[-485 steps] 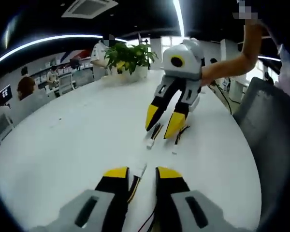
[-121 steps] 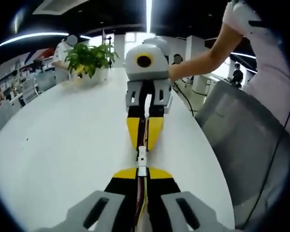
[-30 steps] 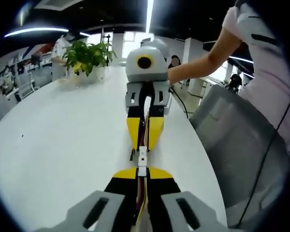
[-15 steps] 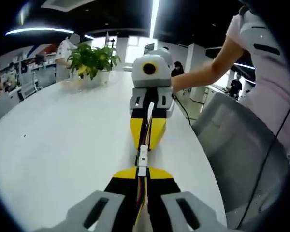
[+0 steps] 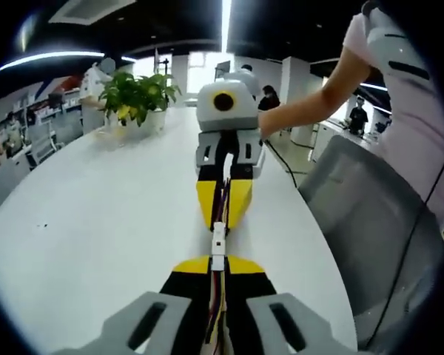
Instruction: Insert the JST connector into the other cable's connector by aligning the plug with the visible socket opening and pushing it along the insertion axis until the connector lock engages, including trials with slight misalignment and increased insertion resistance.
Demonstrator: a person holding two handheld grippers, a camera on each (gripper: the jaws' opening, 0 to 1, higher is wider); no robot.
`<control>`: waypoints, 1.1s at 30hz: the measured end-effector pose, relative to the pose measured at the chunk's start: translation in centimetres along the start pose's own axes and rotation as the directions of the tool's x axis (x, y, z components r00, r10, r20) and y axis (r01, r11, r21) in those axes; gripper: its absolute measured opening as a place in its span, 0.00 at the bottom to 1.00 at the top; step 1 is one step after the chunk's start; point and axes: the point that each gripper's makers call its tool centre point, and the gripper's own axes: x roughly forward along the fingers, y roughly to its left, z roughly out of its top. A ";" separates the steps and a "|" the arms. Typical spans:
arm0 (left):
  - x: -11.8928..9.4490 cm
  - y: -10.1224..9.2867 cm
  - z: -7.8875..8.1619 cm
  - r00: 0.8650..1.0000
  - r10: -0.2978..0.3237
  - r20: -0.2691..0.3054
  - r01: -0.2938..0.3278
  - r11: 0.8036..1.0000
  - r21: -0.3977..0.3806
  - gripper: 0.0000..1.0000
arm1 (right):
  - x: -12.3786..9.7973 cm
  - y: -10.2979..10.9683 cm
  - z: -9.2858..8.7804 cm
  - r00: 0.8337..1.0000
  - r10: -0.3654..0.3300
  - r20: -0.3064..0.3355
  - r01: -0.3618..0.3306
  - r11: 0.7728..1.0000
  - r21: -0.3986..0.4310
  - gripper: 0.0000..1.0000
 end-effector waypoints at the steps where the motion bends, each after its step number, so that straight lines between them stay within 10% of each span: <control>1: 0.0 -0.1 0.0 1.000 0.000 -0.002 0.000 1.000 0.002 0.00 | 0.0 0.0 0.0 1.000 0.002 -0.001 -0.002 1.000 -0.003 0.03; 11: -0.1 -0.3 -0.1 1.000 -0.017 -0.010 0.017 0.998 0.056 0.00 | 0.1 0.5 0.1 0.999 0.034 0.004 -0.034 0.999 -0.017 0.03; 19: 0.1 -0.8 0.4 0.997 -0.068 0.036 0.071 0.993 -0.099 0.00 | 0.8 1.7 0.1 0.998 0.043 -0.047 -0.049 0.991 -0.121 0.03; 21: 0.4 -0.6 -0.6 0.997 -0.064 -0.045 0.063 0.998 -0.020 0.00 | 1.0 1.7 -0.4 0.994 0.020 -0.105 -0.039 0.983 -0.181 0.03; 33: 0.8 -0.5 -0.7 0.996 -0.080 -0.051 0.081 0.996 0.025 0.00 | 0.8 2.1 -0.4 0.996 0.038 -0.086 -0.051 0.987 -0.155 0.03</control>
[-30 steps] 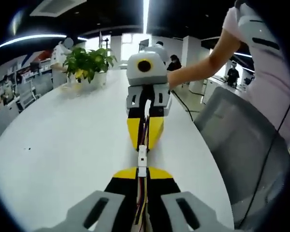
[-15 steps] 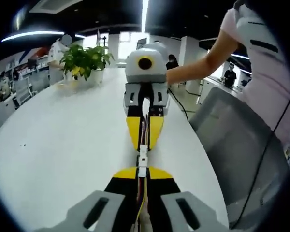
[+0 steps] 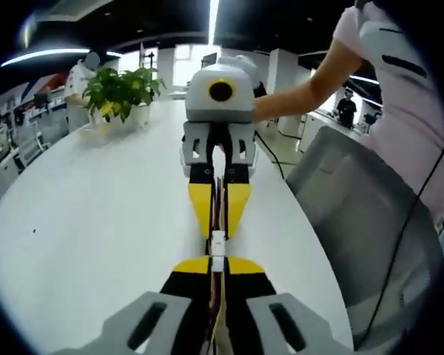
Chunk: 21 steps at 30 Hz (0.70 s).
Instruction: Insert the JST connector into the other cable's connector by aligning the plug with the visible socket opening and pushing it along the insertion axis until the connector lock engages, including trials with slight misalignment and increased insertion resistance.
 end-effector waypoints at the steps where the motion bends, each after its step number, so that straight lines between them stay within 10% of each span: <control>1: 0.1 0.1 0.0 1.000 0.003 -0.002 -0.003 1.000 0.015 0.00 | 0.1 0.1 0.1 1.000 0.000 0.006 0.000 1.000 0.013 0.03; 21: 0.6 1.2 -1.1 1.000 0.028 -0.005 -0.028 1.000 -0.002 0.00 | 1.4 -0.8 -0.3 0.999 0.004 0.048 -0.004 1.000 -0.006 0.03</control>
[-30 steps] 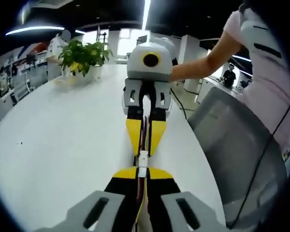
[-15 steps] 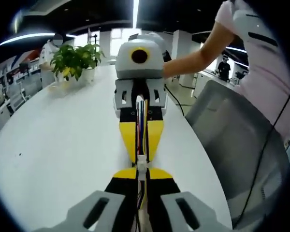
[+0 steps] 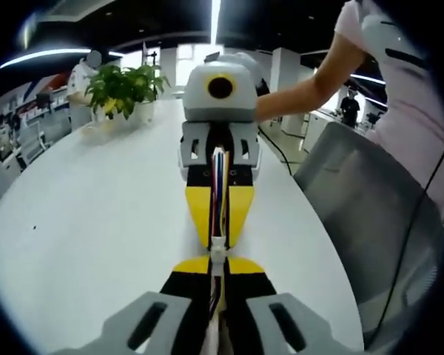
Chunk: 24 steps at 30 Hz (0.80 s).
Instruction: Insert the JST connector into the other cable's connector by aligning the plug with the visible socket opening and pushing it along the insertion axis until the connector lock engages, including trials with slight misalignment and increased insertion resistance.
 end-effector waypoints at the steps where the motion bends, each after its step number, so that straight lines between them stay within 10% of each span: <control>1: 0.1 -0.3 0.1 1.000 0.000 -0.006 0.000 1.000 0.003 0.00 | 0.1 -0.1 -0.1 1.000 0.001 0.001 -0.001 1.000 -0.001 0.03; 24: 2.6 2.0 -3.0 0.996 0.037 -0.086 -0.038 0.999 -0.013 0.00 | 1.3 -3.9 -4.7 1.000 0.004 0.000 -0.004 0.998 0.068 0.03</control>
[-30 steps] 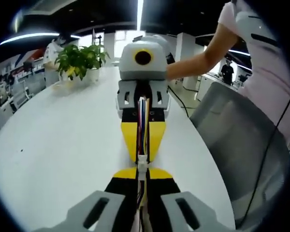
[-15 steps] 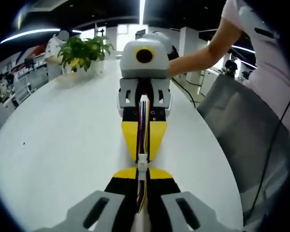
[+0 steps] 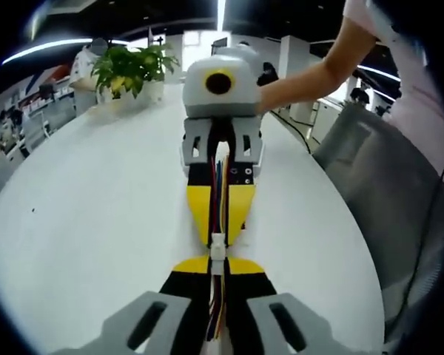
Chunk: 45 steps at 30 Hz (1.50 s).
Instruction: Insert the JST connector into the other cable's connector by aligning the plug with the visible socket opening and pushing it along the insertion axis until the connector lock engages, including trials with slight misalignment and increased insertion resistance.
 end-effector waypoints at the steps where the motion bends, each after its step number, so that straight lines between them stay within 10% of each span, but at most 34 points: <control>1: 0.0 0.1 -0.1 1.000 0.002 -0.001 -0.002 1.000 -0.001 0.00 | 0.0 -0.1 -0.2 1.000 0.000 -0.004 0.000 1.000 0.000 0.03; 45: 0.6 1.2 -1.1 0.997 0.065 0.033 -0.066 0.997 0.037 0.01 | -0.2 0.2 -2.4 0.988 -0.028 -0.151 0.032 0.999 0.026 0.05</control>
